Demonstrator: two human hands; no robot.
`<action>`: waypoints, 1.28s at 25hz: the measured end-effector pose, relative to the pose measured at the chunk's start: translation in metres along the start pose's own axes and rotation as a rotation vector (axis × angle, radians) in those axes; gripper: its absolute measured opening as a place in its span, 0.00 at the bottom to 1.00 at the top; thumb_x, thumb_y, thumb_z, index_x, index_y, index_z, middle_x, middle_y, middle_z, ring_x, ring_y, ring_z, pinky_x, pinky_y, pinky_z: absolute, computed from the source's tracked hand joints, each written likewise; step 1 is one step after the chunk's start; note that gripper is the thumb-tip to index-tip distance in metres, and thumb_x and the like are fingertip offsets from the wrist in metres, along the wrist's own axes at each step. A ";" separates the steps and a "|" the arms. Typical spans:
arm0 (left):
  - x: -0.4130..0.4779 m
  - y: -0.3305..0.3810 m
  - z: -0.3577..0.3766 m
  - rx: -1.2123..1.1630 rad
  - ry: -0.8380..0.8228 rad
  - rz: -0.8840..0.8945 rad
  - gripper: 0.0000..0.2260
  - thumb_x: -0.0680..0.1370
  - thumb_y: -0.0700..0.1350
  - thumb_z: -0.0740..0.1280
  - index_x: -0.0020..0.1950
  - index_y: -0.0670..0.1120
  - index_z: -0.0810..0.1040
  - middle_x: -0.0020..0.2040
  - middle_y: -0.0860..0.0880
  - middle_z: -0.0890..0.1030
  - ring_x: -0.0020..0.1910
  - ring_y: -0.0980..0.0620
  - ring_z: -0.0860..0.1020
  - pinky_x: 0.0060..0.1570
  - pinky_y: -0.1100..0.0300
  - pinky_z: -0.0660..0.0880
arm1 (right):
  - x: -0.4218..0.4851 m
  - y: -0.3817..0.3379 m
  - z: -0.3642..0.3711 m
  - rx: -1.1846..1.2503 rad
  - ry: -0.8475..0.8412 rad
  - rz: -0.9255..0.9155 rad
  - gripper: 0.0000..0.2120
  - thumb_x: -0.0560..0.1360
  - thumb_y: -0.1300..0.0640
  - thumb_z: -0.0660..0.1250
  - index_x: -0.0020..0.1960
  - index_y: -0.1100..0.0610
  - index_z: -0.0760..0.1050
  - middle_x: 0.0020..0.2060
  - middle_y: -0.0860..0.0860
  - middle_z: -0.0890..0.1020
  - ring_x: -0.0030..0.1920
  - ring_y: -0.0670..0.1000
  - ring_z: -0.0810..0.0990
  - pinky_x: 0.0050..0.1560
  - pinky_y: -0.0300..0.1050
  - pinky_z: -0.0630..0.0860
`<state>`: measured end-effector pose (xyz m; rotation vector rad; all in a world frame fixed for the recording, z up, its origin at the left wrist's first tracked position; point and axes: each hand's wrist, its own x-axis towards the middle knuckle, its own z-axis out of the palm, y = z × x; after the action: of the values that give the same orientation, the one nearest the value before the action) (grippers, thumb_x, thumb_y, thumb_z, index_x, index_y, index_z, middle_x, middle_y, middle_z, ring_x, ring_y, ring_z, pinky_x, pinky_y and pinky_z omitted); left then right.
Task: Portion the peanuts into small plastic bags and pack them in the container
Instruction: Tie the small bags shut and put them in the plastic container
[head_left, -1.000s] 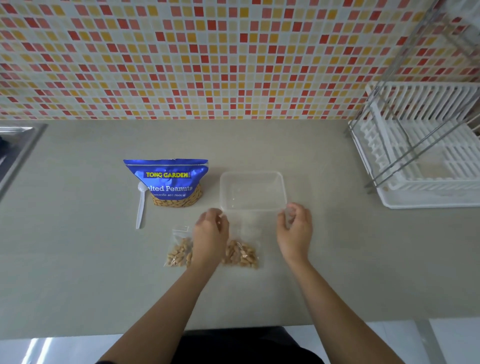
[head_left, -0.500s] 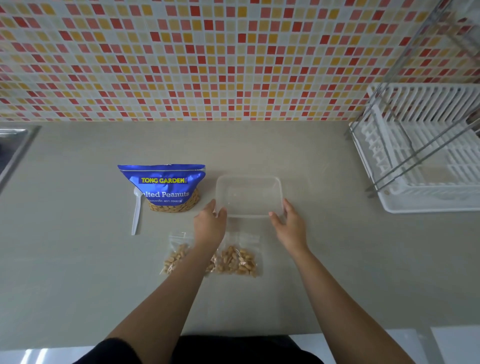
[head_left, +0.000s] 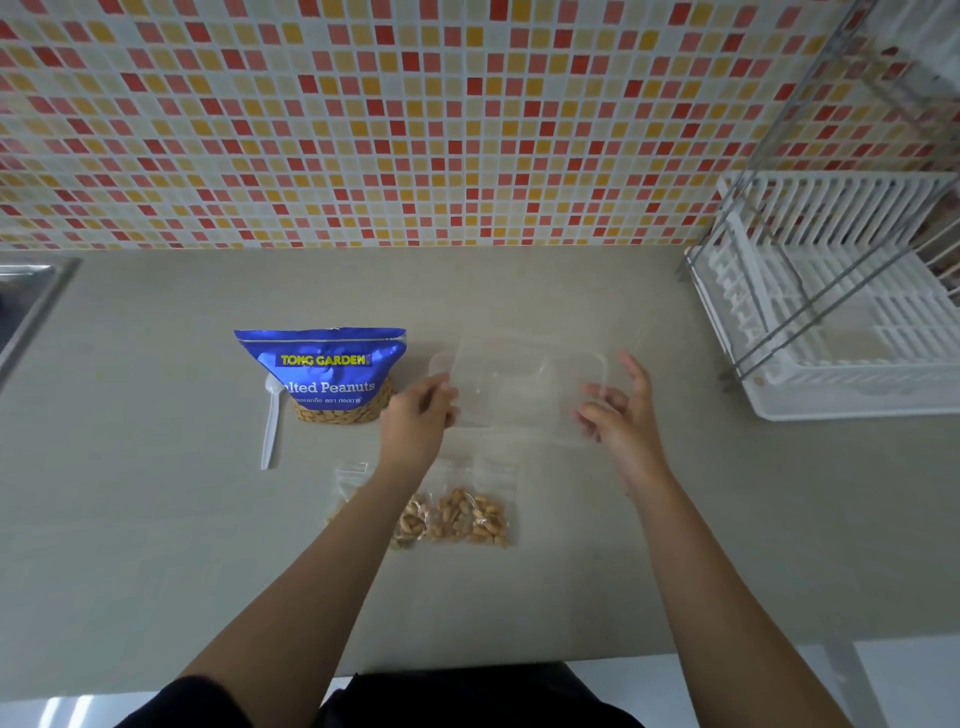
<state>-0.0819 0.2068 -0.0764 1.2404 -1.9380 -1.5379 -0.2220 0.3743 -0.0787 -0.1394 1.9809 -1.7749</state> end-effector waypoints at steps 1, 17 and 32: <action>0.002 0.000 0.000 0.145 0.043 0.059 0.11 0.78 0.45 0.62 0.56 0.41 0.78 0.40 0.46 0.82 0.45 0.44 0.79 0.53 0.52 0.73 | 0.001 -0.001 -0.007 0.010 0.010 0.009 0.33 0.70 0.74 0.63 0.65 0.44 0.61 0.45 0.54 0.75 0.29 0.44 0.75 0.29 0.32 0.72; 0.013 -0.036 0.003 0.462 0.015 0.129 0.17 0.76 0.37 0.63 0.65 0.38 0.72 0.61 0.39 0.79 0.54 0.42 0.79 0.59 0.53 0.72 | -0.011 0.089 -0.039 -0.316 0.441 0.006 0.40 0.63 0.62 0.77 0.68 0.67 0.59 0.47 0.62 0.76 0.45 0.61 0.78 0.51 0.44 0.76; -0.087 -0.097 -0.015 0.961 -0.093 0.535 0.10 0.72 0.45 0.61 0.45 0.45 0.81 0.43 0.48 0.83 0.39 0.45 0.78 0.37 0.54 0.77 | -0.108 0.107 0.041 -0.977 -0.377 -0.654 0.20 0.73 0.56 0.59 0.63 0.56 0.73 0.61 0.53 0.77 0.60 0.52 0.75 0.62 0.45 0.73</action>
<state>0.0150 0.2667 -0.1404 0.7866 -2.8817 -0.3711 -0.0853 0.3951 -0.1535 -1.4372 2.4495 -0.7711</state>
